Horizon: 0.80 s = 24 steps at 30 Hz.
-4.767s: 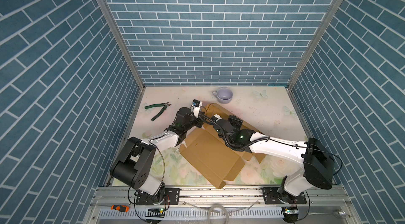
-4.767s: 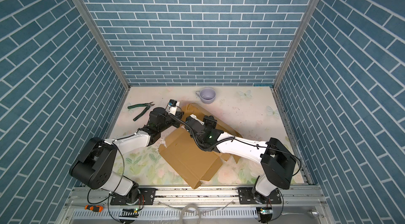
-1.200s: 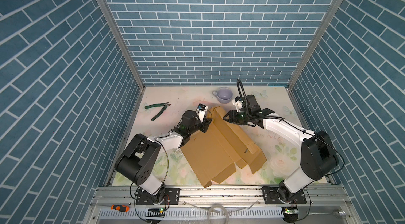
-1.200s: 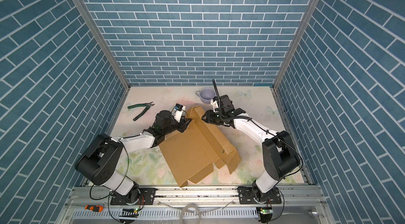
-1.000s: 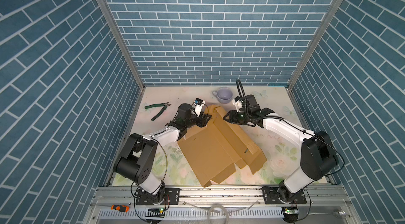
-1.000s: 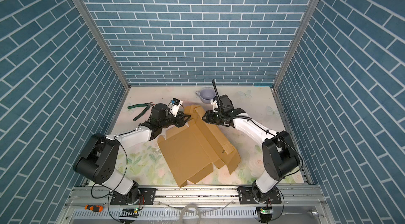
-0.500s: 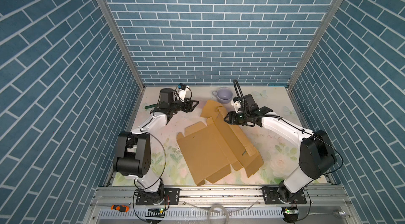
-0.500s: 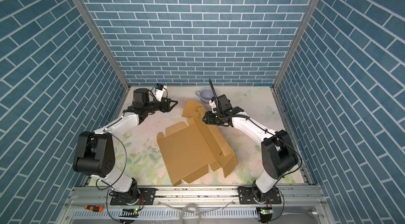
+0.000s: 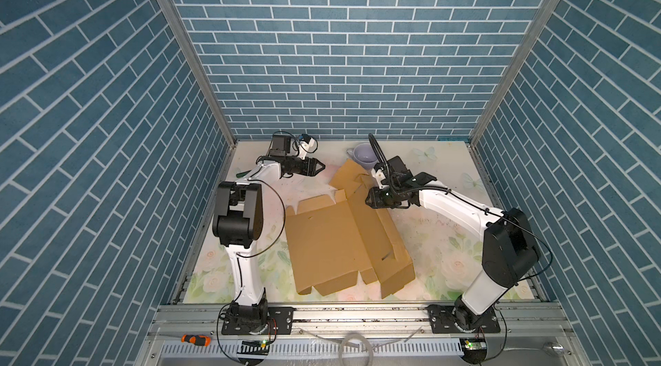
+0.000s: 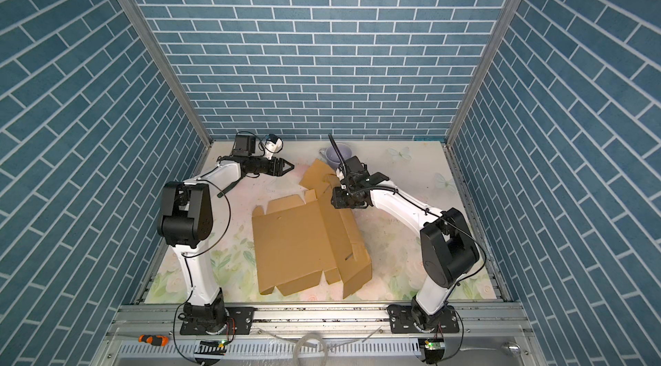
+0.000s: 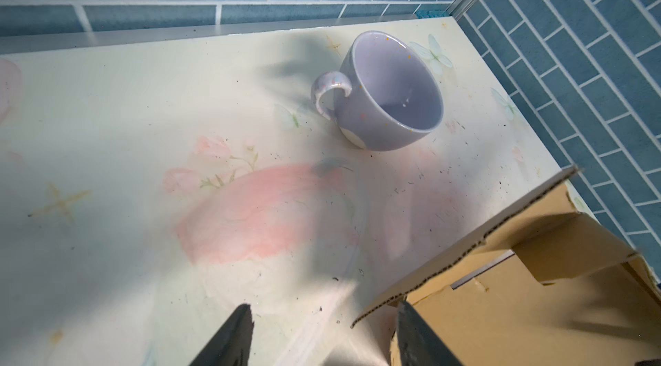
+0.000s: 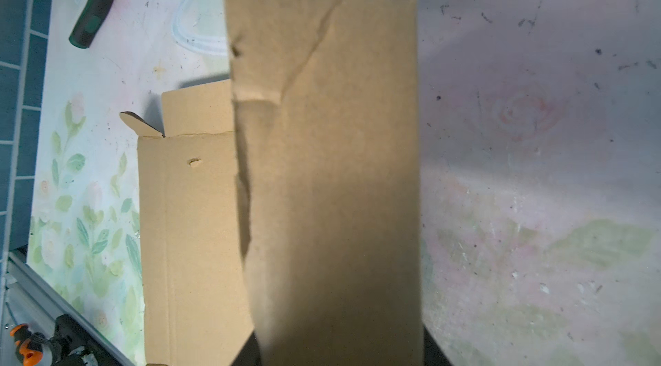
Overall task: Assemble paper box
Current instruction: First fold the bottom flaps of a flat cardboard box at the center of the table.
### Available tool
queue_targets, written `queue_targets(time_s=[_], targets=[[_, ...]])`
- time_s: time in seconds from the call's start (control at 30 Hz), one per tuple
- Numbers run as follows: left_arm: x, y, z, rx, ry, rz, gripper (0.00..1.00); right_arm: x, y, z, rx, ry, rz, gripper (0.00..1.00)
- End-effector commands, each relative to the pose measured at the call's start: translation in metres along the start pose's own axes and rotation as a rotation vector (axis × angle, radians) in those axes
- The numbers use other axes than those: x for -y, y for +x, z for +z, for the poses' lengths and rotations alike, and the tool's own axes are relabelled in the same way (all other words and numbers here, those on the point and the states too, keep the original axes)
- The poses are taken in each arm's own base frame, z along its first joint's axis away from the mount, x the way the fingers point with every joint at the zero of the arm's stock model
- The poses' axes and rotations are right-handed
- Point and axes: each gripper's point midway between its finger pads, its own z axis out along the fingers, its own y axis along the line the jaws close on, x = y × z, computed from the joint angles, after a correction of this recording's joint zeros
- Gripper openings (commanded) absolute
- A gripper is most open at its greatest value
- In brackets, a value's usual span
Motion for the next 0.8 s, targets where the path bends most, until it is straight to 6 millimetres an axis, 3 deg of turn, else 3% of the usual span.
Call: queue_targets(time_s=[0.0,0.2,0.43,0.57,0.77], targets=[[0.014,-0.003,-0.009,0.041,0.040,0.028,0.65,0.003,-0.006,-0.005,-0.003,0.072,-0.061,0.41],[0.012,-0.015,-0.004,0.009,0.057,0.129,0.66,0.003,-0.006,-0.009,-0.013,0.116,-0.117,0.40],[0.001,-0.032,0.029,-0.033,0.155,0.142,0.64,0.003,-0.011,-0.011,-0.014,0.133,-0.168,0.38],[0.020,-0.024,0.047,-0.091,0.256,0.159,0.63,0.002,-0.011,-0.011,-0.018,0.143,-0.197,0.37],[0.041,-0.013,0.050,-0.134,0.318,0.197,0.65,0.001,-0.013,-0.014,-0.017,0.161,-0.227,0.36]])
